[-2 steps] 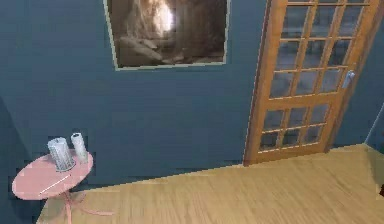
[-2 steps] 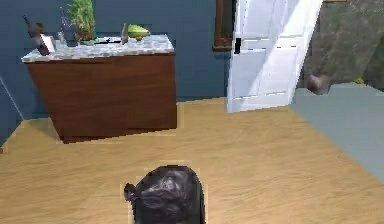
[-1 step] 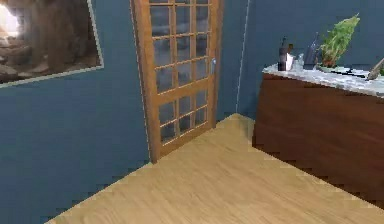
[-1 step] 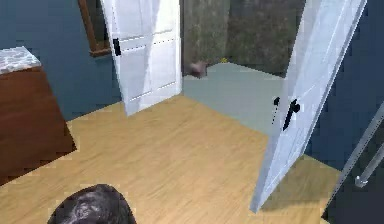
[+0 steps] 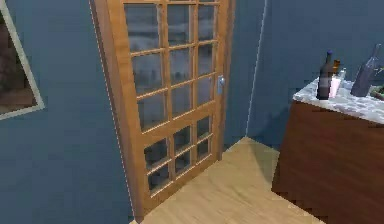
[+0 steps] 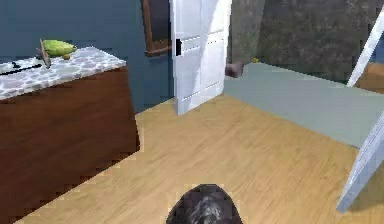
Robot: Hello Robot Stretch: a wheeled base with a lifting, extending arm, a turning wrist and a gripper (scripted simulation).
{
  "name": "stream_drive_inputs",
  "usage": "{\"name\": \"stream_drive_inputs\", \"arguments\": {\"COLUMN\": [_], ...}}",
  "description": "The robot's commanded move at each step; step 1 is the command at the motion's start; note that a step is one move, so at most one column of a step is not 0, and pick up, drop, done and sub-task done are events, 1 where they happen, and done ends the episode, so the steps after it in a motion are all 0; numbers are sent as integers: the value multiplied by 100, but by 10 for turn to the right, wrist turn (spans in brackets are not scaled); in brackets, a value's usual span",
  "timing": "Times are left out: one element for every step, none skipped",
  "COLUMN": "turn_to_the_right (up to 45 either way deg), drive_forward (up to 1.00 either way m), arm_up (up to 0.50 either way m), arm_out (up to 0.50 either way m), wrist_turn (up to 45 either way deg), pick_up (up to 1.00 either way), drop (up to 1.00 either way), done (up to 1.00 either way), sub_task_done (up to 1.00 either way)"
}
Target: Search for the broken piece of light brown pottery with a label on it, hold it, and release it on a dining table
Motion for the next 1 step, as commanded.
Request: {"name": "stream_drive_inputs", "arguments": {"turn_to_the_right": [360], "drive_forward": [0], "arm_up": [0], "arm_out": [0], "wrist_turn": [0], "pick_up": [0], "drop": [0], "done": [0], "sub_task_done": [0]}}
